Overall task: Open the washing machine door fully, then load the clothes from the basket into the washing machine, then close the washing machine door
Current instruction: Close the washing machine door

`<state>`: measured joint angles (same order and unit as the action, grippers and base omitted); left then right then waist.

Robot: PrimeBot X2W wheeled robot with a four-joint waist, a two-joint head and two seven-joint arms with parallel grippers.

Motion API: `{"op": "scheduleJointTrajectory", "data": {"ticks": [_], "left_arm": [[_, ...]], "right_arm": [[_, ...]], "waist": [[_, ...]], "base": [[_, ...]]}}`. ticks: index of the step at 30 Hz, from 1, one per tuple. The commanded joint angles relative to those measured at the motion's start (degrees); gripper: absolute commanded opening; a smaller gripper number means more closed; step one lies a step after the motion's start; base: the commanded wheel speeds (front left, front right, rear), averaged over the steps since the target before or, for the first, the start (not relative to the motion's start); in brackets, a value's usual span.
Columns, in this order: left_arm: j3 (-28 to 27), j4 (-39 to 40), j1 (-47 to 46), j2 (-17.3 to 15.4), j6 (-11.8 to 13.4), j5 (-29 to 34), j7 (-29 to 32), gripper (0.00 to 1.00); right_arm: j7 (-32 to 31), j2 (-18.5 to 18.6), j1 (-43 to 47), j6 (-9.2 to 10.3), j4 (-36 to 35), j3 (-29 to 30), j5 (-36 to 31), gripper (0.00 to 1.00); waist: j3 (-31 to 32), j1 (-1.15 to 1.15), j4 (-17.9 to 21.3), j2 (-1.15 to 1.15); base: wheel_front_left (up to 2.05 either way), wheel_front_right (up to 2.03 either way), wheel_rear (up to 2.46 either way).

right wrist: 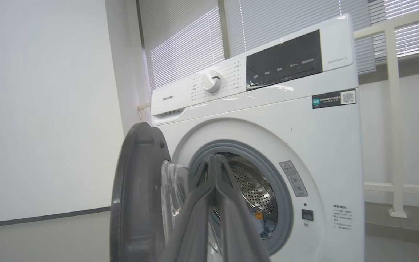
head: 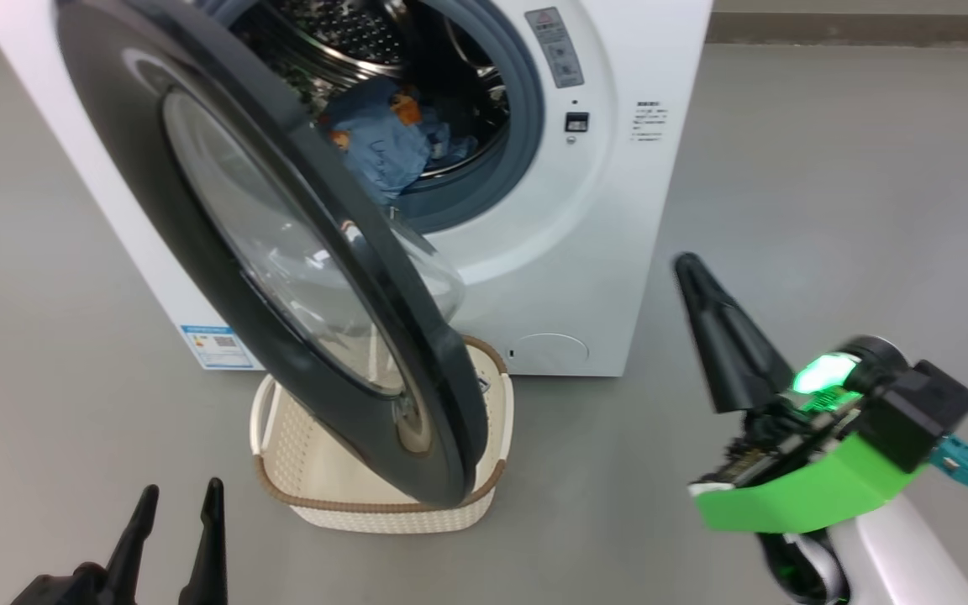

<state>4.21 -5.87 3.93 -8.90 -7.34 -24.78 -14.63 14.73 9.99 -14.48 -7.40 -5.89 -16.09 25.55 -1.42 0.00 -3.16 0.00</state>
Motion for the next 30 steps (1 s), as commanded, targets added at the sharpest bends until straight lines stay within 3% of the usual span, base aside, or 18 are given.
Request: {"op": "scheduleJointTrajectory", "data": {"ticks": [1,6,12,23,30], "left_arm": [[-1.98,1.72,-0.61,-0.46,-0.14,0.98,-0.37,1.00],[-2.45,1.99,-0.46,-0.08,-0.14,1.02,-0.37,1.00],[-2.69,2.23,-0.44,0.18,-0.14,1.11,-0.37,1.00],[-2.03,2.17,-1.72,0.93,-0.14,1.11,-0.37,1.00],[-1.36,1.77,-2.90,1.35,-0.14,1.02,-0.37,1.00]], "right_arm": [[0.27,-0.66,-2.23,-0.09,-2.47,-2.34,1.06,0.00],[0.27,-1.65,-4.43,-0.09,-5.86,-9.09,2.83,0.00],[0.27,-2.10,-4.93,-0.09,-4.84,-18.23,4.87,0.00],[0.27,-1.99,-4.40,-0.09,6.56,-30.43,8.29,0.00],[0.27,-2.07,-4.23,-0.09,14.63,-31.99,9.25,0.00]], "waist": [[0.22,0.00,-0.91,0.00],[0.35,0.00,-2.30,0.00],[0.32,0.00,-3.58,0.00],[-1.85,0.00,-5.45,0.00],[-3.30,0.00,-6.57,0.00]], "base": [[0.00,0.00,0.00],[0.00,0.00,0.00],[0.00,0.00,0.00],[0.00,0.00,0.00],[0.00,0.00,0.00]]}}
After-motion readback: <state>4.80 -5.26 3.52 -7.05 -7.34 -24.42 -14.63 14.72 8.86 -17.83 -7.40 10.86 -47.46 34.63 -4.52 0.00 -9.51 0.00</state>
